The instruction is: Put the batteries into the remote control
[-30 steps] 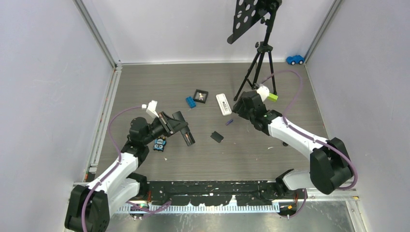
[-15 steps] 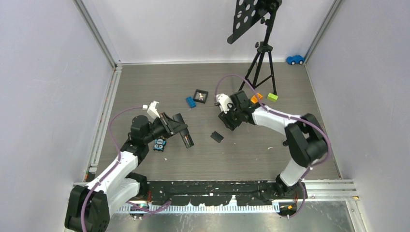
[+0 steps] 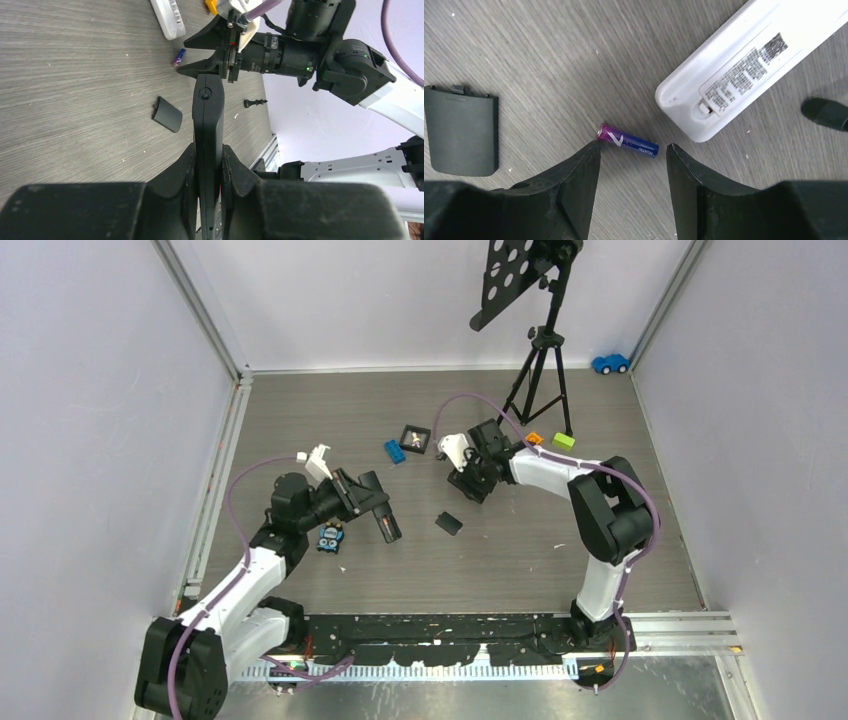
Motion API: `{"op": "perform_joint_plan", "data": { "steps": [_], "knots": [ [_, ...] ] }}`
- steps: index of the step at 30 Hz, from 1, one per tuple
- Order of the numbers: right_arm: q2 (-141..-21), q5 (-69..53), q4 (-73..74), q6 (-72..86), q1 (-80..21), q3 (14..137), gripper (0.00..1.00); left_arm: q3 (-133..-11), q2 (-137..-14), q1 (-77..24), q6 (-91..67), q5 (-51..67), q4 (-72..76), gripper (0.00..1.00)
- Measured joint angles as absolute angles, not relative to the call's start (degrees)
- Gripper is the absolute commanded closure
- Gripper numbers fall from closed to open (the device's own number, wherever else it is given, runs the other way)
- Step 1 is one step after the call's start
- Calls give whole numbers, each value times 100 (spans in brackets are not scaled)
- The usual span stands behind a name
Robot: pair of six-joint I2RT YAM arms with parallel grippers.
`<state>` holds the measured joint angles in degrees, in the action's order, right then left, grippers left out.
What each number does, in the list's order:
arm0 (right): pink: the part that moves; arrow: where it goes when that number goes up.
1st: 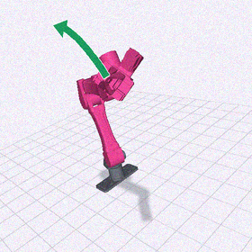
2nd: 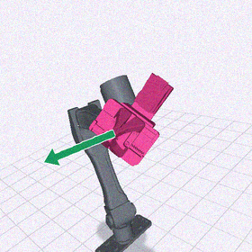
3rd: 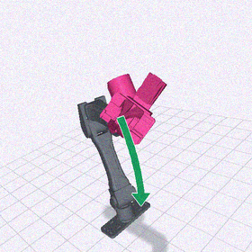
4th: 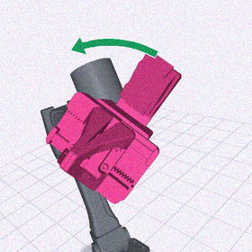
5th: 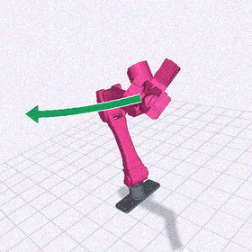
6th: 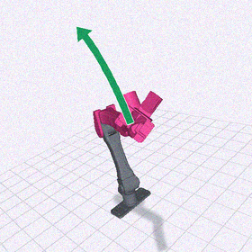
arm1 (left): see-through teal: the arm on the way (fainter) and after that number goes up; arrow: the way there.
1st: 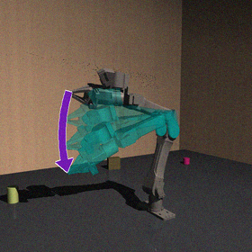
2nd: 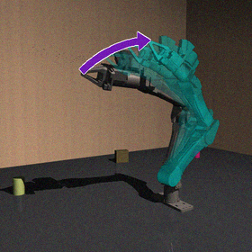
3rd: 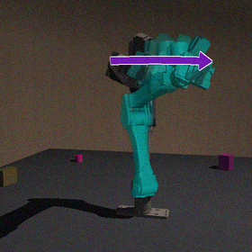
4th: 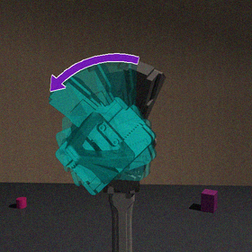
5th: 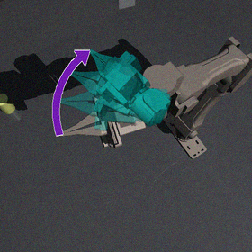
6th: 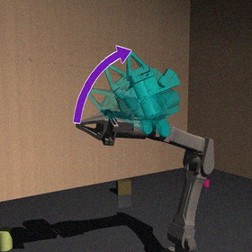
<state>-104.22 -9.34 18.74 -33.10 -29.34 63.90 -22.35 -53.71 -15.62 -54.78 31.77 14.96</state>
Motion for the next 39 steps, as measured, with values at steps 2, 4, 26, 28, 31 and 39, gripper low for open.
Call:
{"op": "perform_joint_plan", "data": {
  "steps": [2,4,26,28,31,39],
  "knots": [
    [-10519,-976,1916,-3363,-2908,6521,44,-2316,-5393,-1562,-5468,3212,1492,100],
    [-10595,-1011,1935,-3422,-2886,6617,44,-2388,-5398,-1562,-5454,3238,1492,100],
    [-11148,-1732,3227,-3677,-2637,7529,63,-2447,-5555,-1562,-5367,3404,1472,100],
    [-11122,-1778,3253,-3649,-2639,7505,56,-2447,-5555,-1562,-5367,3411,1472,100],
    [-11083,-1809,3242,-3601,-2670,7446,52,-2447,-5555,-1562,-5367,3411,1474,100],
    [-11104,-1463,2908,-3520,-2965,7437,66,-2447,-5555,-1562,-5371,3413,1474,100]
  ]
}}
